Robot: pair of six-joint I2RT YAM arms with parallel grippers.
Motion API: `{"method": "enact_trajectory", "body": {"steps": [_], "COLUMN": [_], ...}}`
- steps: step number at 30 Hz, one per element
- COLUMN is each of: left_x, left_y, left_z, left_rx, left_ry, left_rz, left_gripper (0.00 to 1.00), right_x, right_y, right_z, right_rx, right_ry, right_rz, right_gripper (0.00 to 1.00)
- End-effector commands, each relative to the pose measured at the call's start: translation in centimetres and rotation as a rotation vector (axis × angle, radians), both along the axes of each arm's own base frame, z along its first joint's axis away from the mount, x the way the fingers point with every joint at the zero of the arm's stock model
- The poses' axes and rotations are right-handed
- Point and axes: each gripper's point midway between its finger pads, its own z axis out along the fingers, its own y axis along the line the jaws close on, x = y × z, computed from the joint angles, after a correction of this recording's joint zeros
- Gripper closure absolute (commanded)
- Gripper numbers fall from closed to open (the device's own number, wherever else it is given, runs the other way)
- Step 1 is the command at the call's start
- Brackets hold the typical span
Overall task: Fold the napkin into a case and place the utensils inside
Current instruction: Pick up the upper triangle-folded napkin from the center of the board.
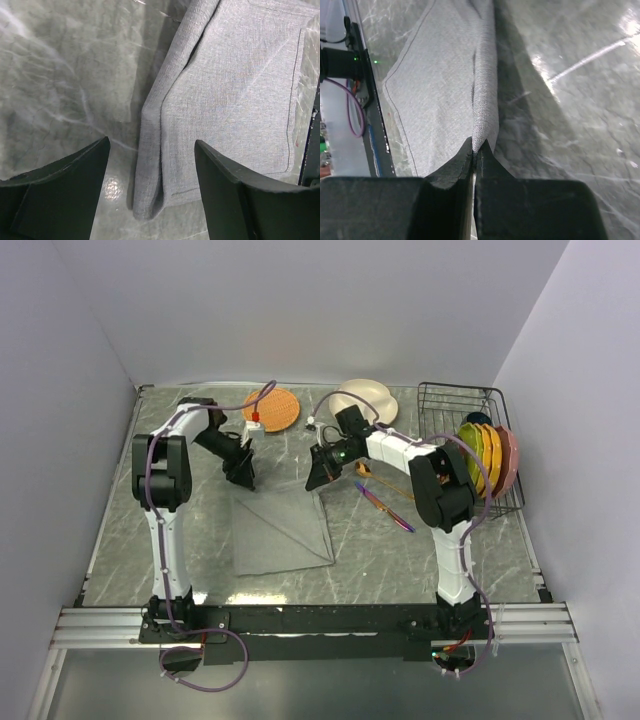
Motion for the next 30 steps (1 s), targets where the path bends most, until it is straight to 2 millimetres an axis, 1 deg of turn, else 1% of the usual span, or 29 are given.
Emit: {"method": "enact_trajectory", "body": {"steps": [1, 2, 4, 8, 12, 20, 23, 27, 30], "left_x": [-0.1, -0.2, -0.6, -1.2, -1.8, -2.2, -2.5, -3.3, -3.4], "left_y": [-0.8, -0.7, -0.5, 0.0, 0.7, 1.6, 1.9, 2.5, 2.8], "left_z": [0.9, 0.7, 0.1, -0.7, -1.6, -2.7, -2.7, -3.0, -3.0], "left_rx": [-0.06, -0.05, -0.039, -0.012, 0.023, 0.066, 0.077, 0.09, 0.09], "left_ry": [-0.01, -0.006, 0.003, 0.016, 0.025, 0.045, 0.044, 0.058, 0.062], "left_rz": [-0.032, -0.037, -0.046, -0.063, -0.083, -0.096, -0.104, -0.11, -0.102], "left_gripper": [0.25, 0.26, 0.28, 0.31, 0.35, 0.42, 0.45, 0.53, 0.54], "right_x": [0.0, -0.1, -0.3, -0.4, -0.8, -1.6, -1.7, -2.0, -2.1], "right_y": [0.4, 0.5, 0.4, 0.4, 0.5, 0.3, 0.0, 0.0, -0.1], "right_z": [2.7, 3.2, 3.3, 4.5, 5.2, 6.5, 6.7, 6.6, 6.5], "right_rx": [0.05, 0.057, 0.064, 0.089, 0.106, 0.131, 0.129, 0.126, 0.126], "right_ry": [-0.135, -0.145, -0.158, -0.192, -0.203, -0.24, -0.244, -0.244, -0.244], "right_rz": [0.047, 0.051, 0.055, 0.06, 0.071, 0.097, 0.098, 0.104, 0.109], "right_gripper": [1.0, 1.0, 1.0, 1.0, 1.0, 1.0, 1.0, 1.0, 1.0]}}
